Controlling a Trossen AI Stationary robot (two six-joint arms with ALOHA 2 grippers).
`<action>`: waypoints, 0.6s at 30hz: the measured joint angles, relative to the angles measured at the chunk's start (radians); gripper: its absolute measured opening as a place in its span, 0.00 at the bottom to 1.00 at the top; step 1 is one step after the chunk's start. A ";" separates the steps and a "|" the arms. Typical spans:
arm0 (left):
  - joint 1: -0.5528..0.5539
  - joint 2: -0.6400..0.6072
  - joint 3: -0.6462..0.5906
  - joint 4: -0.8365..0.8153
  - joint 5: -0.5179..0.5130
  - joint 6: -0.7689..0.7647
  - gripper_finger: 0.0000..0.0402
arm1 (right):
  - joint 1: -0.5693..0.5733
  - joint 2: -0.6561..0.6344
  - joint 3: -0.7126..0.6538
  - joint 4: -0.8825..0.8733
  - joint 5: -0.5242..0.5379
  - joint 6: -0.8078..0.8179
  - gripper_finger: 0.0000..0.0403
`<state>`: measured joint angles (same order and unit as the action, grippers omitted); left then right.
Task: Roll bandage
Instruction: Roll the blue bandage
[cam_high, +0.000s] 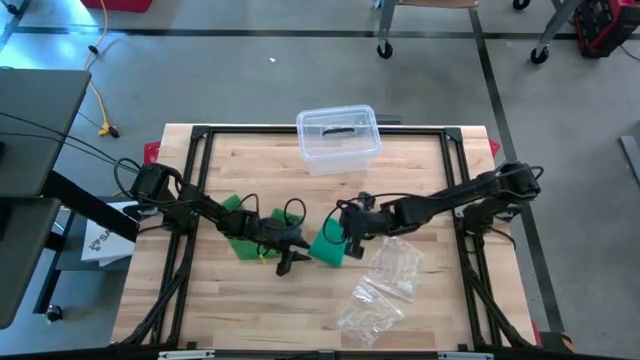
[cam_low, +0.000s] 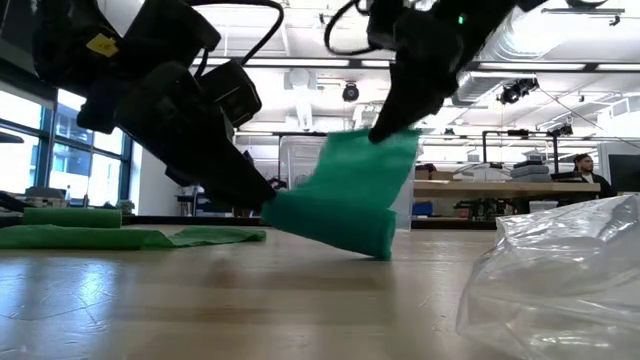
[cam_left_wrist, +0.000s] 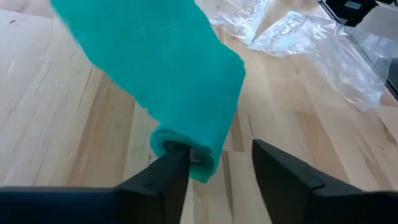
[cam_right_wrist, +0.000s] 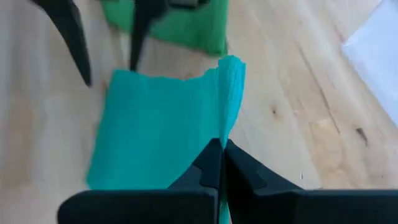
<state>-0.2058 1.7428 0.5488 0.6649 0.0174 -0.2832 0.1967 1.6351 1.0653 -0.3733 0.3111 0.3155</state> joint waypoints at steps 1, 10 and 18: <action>0.000 0.000 0.000 -0.001 0.000 0.001 0.36 | 0.000 0.014 0.000 -0.004 0.000 -0.003 0.00; -0.021 -0.002 0.000 -0.005 0.017 0.054 0.03 | -0.008 0.128 0.000 -0.051 -0.025 -0.010 0.00; -0.082 -0.063 0.000 0.213 0.104 0.144 0.01 | -0.006 0.147 -0.133 0.091 -0.056 -0.042 0.00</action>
<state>-0.2874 1.6801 0.5488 0.8780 0.1215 -0.1388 0.1906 1.7821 0.9321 -0.2826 0.2552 0.2733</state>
